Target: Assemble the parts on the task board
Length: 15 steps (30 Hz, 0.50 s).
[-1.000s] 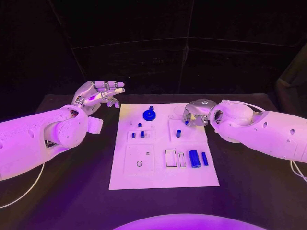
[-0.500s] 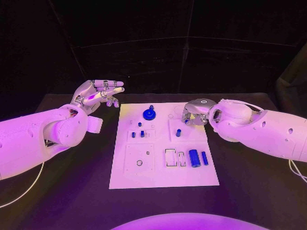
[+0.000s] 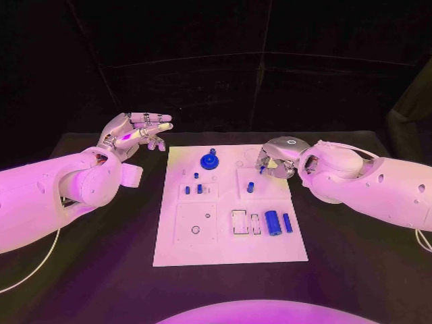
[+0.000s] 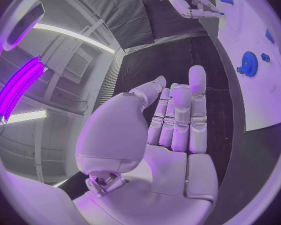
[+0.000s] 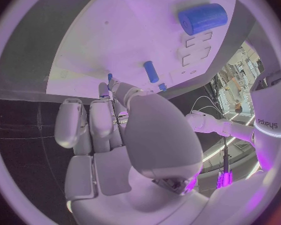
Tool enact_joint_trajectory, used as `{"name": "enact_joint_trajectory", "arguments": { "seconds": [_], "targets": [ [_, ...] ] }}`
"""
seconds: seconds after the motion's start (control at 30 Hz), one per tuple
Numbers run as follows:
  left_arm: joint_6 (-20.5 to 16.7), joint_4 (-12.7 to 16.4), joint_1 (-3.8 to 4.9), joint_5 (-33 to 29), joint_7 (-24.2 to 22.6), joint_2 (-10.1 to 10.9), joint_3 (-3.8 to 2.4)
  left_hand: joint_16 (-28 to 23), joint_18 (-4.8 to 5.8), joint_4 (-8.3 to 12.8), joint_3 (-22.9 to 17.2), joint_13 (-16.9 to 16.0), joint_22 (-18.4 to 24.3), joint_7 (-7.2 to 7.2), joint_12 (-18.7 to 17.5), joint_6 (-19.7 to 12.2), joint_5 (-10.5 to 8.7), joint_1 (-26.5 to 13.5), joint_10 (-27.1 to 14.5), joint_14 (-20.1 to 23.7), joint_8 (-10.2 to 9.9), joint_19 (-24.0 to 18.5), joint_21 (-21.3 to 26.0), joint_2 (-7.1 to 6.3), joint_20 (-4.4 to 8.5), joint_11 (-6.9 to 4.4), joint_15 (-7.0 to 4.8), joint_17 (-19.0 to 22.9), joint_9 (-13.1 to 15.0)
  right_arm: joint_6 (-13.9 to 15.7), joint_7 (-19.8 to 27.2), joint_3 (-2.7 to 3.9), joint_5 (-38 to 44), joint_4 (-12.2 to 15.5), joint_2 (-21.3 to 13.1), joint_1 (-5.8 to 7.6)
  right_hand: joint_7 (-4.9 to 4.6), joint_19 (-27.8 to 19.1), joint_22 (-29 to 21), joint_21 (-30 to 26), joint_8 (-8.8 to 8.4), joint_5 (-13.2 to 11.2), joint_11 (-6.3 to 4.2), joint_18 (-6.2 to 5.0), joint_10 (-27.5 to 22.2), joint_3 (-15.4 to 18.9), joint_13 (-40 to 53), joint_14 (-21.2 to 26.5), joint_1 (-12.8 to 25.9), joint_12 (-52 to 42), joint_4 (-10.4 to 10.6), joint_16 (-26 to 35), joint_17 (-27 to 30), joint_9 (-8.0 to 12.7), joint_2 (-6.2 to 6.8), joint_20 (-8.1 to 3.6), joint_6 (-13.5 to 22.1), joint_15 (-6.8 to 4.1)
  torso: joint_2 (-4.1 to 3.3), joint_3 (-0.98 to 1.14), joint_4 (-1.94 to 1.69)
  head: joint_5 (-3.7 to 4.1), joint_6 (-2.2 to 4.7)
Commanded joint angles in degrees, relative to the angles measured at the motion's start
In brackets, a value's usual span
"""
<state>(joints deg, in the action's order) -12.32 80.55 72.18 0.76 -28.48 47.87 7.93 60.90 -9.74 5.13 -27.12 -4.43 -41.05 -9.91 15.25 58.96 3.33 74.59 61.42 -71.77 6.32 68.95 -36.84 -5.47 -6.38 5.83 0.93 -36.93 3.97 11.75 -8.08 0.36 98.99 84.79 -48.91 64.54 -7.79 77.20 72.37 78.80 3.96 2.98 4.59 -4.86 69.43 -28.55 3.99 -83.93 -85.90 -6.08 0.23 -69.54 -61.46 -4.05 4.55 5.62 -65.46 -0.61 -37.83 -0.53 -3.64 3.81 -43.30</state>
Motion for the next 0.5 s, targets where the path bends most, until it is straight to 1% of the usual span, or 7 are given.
{"name": "enact_joint_trajectory", "arguments": {
  "seconds": [0.03, 0.17, 0.27, 0.33, 0.43, 0.47, 0.5],
  "targets": [
    [-0.10, -0.09, 0.08, -0.31, -0.16, 0.09, -0.05, -0.41, -0.79, 0.49, 0.07, 0.01, 0.10, -0.04, 0.36, 0.35, -0.11, 0.38, 0.20, 0.37, 0.25, -0.38, 0.35, 0.37, -0.13, -0.02, -0.11, 0.15, 0.05, 5.88, 0.05, 0.05, -0.89, 1.20, -0.68, 0.11, -0.46, 0.26, 0.09, 0.32, -0.08, 0.10, -0.34, 0.54, 0.71, -0.47, -0.06, -1.28, 0.53, 0.22, -0.10, -0.21, 0.05, 0.03, 0.04, 0.07, 0.07, 0.12, 0.01, -0.02, 0.00, 0.10, 0.08],
    [-0.17, -0.16, 0.08, -0.32, -0.12, 0.17, -0.05, -0.41, -0.79, 0.49, 0.07, 0.01, 0.10, -0.04, 0.36, 0.35, -0.11, 0.38, 0.20, 0.37, 0.25, -0.38, 0.35, 0.37, -0.13, -0.02, -0.11, 0.15, 0.05, 7.80, 0.36, 0.08, -1.50, 2.57, -1.54, 0.12, -0.49, 0.37, 0.28, 0.45, -0.10, 0.13, -0.31, 0.58, 0.67, -1.11, -0.06, -1.30, 0.94, 0.28, -0.51, -0.32, -0.01, 0.03, 0.28, 0.08, 0.12, 0.13, -0.05, -0.01, 0.00, 0.06, 0.13],
    [-0.17, -0.12, 0.08, -0.32, -0.10, 0.20, -0.05, -0.41, -0.79, 0.49, 0.07, 0.01, 0.10, -0.04, 0.36, 0.35, -0.11, 0.38, 0.20, 0.37, 0.25, -0.38, 0.35, 0.37, -0.13, -0.02, -0.11, 0.15, 0.05, 8.53, 0.66, 0.09, -2.47, 4.16, -2.17, 0.12, -0.49, 0.37, 0.28, 0.45, -0.10, 0.13, -0.31, 0.58, 0.67, -1.11, -0.06, -1.30, 0.94, 0.28, -0.51, -0.32, -0.01, 0.03, 0.28, 0.08, 0.12, 0.13, -0.06, -0.01, -0.03, 0.00, 0.14],
    [-0.15, -0.05, 0.08, -0.32, -0.08, 0.20, -0.05, -0.41, -0.79, 0.49, 0.07, 0.01, 0.10, -0.04, 0.36, 0.35, -0.11, 0.38, 0.20, 0.37, 0.25, -0.38, 0.35, 0.37, -0.13, -0.02, -0.11, 0.15, 0.05, 8.86, 0.94, 0.10, -3.33, 5.52, -2.46, 0.12, -0.54, 0.42, 0.37, 0.52, -0.11, 0.20, -0.26, 0.59, 0.61, -1.70, -0.07, -1.30, 1.27, 0.33, -0.88, -0.36, 0.03, 0.04, 0.44, 0.10, 0.18, 0.17, -0.09, -0.02, -0.08, -0.10, 0.04],
    [-0.12, 0.08, 0.08, -0.32, -0.06, 0.18, -0.05, -0.44, -0.79, 0.53, 0.09, 0.03, 0.12, -0.07, 0.37, 0.29, -0.12, 0.40, 0.13, 0.40, 0.23, -0.38, 0.38, 0.34, -0.12, 0.01, -0.10, 0.21, 0.03, 9.18, 1.61, 0.09, -4.72, 8.38, -2.34, 0.11, -0.59, 0.46, 0.44, 0.57, -0.13, 0.27, -0.23, 0.60, 0.56, -2.12, -0.07, -1.30, 1.44, 0.37, -1.16, -0.38, 0.06, 0.05, 0.52, 0.11, 0.24, 0.19, -0.12, 0.00, -0.01, -0.47, -0.06],
    [-0.11, 0.12, 0.08, -0.32, -0.06, 0.15, -0.05, -0.44, -0.79, 0.53, 0.09, 0.03, 0.12, -0.07, 0.37, 0.29, -0.12, 0.40, 0.13, 0.40, 0.23, -0.38, 0.38, 0.34, -0.12, 0.01, -0.10, 0.21, 0.03, 9.16, 1.84, 0.09, -5.09, 9.35, -2.08, 0.10, -0.59, 0.46, 0.44, 0.57, -0.13, 0.27, -0.23, 0.60, 0.56, -2.12, -0.07, -1.30, 1.44, 0.37, -1.16, -0.38, 0.06, 0.05, 0.52, 0.11, 0.24, 0.19, -0.13, -0.01, 0.00, -0.73, -0.03],
    [-0.10, 0.15, 0.08, -0.32, -0.07, 0.12, -0.05, -0.44, -0.79, 0.53, 0.09, 0.03, 0.12, -0.07, 0.37, 0.29, -0.12, 0.40, 0.13, 0.40, 0.23, -0.38, 0.38, 0.34, -0.12, 0.01, -0.10, 0.21, 0.03, 9.09, 1.98, 0.09, -5.29, 9.95, -1.84, 0.10, -0.60, 0.47, 0.46, 0.59, -0.13, 0.29, -0.21, 0.61, 0.54, -2.24, -0.07, -1.30, 1.51, 0.38, -1.25, -0.39, 0.07, 0.06, 0.55, 0.12, 0.27, 0.20, -0.14, -0.01, -0.04, -0.90, -0.10]
  ]
}}
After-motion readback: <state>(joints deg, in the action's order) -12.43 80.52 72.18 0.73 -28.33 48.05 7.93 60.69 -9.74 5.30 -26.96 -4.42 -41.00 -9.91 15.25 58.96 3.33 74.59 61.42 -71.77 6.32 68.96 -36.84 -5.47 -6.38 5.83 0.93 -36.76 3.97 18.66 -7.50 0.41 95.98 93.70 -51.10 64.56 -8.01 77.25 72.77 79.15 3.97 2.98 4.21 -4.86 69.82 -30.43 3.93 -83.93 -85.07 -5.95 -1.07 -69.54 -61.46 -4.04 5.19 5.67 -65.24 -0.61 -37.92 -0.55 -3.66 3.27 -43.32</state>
